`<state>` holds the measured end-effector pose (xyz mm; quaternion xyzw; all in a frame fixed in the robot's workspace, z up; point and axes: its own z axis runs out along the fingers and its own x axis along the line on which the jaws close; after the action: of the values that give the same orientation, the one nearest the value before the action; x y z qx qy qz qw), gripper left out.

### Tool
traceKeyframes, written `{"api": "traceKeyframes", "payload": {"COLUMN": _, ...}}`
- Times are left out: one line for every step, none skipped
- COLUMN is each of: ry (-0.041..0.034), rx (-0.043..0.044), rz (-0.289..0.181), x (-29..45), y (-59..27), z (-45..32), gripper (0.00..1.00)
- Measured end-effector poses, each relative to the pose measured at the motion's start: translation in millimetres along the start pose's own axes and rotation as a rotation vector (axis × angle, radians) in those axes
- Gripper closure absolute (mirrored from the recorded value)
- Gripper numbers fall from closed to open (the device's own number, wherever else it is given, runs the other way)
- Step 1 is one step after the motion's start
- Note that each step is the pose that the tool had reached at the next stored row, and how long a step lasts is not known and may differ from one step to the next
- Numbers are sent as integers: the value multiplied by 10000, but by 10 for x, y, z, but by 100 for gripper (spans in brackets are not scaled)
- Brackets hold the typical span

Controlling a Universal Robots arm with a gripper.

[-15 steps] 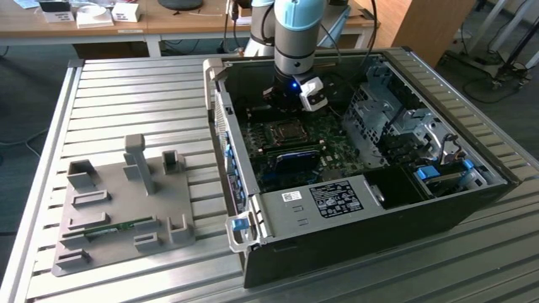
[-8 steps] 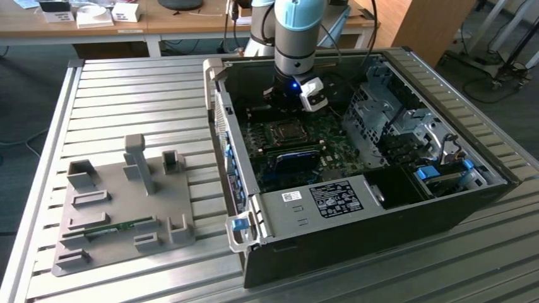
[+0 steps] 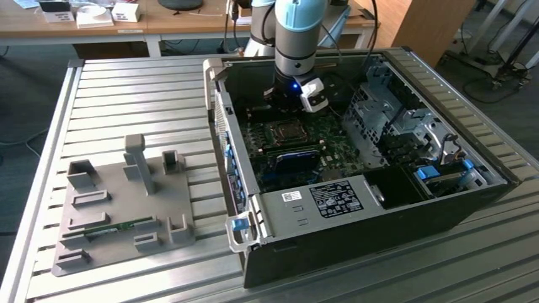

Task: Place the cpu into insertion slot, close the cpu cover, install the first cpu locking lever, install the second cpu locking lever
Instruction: 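Install the first cpu locking lever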

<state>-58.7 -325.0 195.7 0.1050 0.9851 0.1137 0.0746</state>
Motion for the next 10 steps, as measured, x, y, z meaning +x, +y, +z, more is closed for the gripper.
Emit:
{"api": "traceKeyframes", "payload": {"ry": -2, "rx": -1, "rz": -1, "x": -1, "y": -3, "z": 0, "gripper": 89}}
{"api": "traceKeyframes", "payload": {"ry": -5, "rx": -1, "rz": -1, "x": -1, "y": -5, "z": 0, "gripper": 89}}
{"api": "traceKeyframes", "payload": {"ry": -8, "rx": -3, "rz": -1, "x": -1, "y": -8, "z": 1, "gripper": 89}}
{"api": "traceKeyframes", "payload": {"ry": -12, "rx": -3, "rz": -2, "x": -1, "y": -9, "z": 2, "gripper": 89}}
{"api": "traceKeyframes", "payload": {"ry": -15, "rx": -2, "rz": -2, "x": -1, "y": -10, "z": 2, "gripper": 89}}
{"api": "traceKeyframes", "payload": {"ry": -18, "rx": -2, "rz": -4, "x": -2, "y": -11, "z": 3, "gripper": 89}}
{"api": "traceKeyframes", "payload": {"ry": -24, "rx": -4, "rz": -6, "x": -2, "y": -12, "z": 4, "gripper": 89}}
{"api": "traceKeyframes", "payload": {"ry": -29, "rx": -5, "rz": -8, "x": -1, "y": -13, "z": 6, "gripper": 89}}
{"api": "traceKeyframes", "payload": {"ry": -35, "rx": -5, "rz": -10, "x": -1, "y": -14, "z": 8, "gripper": 89}}
{"api": "traceKeyframes", "payload": {"ry": -42, "rx": -6, "rz": -11, "x": -1, "y": -14, "z": 10, "gripper": 89}}
